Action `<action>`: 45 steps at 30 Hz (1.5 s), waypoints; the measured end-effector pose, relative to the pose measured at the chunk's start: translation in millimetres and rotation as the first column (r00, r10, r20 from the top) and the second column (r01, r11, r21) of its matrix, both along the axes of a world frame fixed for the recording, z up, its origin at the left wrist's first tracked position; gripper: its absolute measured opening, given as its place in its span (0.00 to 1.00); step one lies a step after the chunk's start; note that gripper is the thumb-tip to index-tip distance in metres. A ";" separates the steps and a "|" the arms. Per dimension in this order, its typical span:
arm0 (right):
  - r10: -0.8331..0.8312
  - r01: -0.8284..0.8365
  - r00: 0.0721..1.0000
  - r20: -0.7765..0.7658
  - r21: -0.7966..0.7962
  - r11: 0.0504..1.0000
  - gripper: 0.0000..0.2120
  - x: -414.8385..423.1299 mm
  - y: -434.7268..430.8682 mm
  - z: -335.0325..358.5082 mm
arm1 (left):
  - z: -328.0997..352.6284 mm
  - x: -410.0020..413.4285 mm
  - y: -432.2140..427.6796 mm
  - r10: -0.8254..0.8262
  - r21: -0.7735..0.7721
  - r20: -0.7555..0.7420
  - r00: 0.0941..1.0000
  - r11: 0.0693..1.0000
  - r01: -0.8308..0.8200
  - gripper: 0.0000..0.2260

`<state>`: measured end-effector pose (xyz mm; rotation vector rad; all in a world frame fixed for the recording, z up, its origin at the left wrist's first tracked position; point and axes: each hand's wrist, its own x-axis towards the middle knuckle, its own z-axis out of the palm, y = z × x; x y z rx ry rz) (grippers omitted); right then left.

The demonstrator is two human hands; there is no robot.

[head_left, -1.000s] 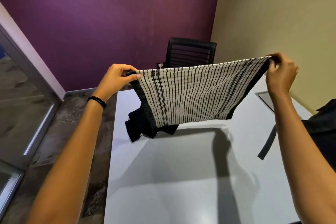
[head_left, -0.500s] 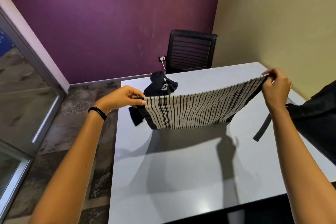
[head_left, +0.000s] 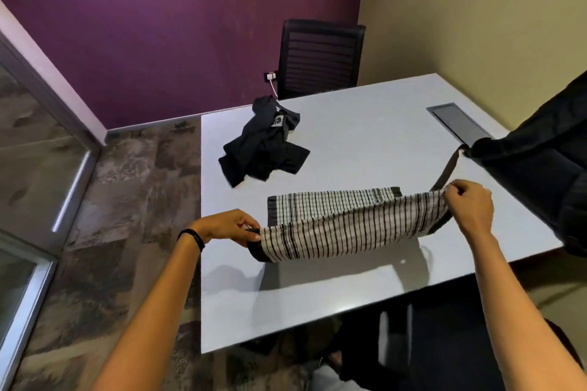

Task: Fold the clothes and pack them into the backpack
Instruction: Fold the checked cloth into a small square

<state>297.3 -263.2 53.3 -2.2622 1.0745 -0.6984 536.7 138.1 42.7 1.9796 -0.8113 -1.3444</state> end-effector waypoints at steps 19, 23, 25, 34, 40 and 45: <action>0.041 -0.011 0.993 -0.106 0.269 0.963 0.08 -29.8 -14.7 -82.2 | -68.5 8.8 -22.3 0.219 0.033 0.053 0.974 0.975 -0.221 0.04; 0.034 -0.010 0.997 -0.073 0.301 0.953 0.10 -8.6 -28.9 -89.7 | -72.3 20.1 -35.2 0.326 -0.047 0.078 0.942 0.945 -0.323 0.04; 0.030 -0.011 0.998 -0.056 0.317 0.948 0.11 4.5 -34.6 -91.5 | -77.4 26.8 -40.7 0.379 -0.074 0.096 0.920 0.925 -0.373 0.04; 0.034 -0.037 0.999 0.014 0.320 0.947 0.09 69.8 -56.0 -99.1 | -97.9 65.6 -51.8 0.433 -0.020 0.131 0.892 0.901 -0.434 0.05; 0.045 -0.047 0.999 0.015 0.322 0.946 0.08 97.8 -74.3 -107.0 | -105.4 82.8 -67.7 0.528 -0.007 0.141 0.837 0.846 -0.533 0.07; 0.061 -0.053 0.998 -0.014 0.326 0.944 0.06 114.4 -90.7 -125.8 | -116.0 91.6 -81.1 0.579 0.003 0.216 0.786 0.805 -0.594 0.08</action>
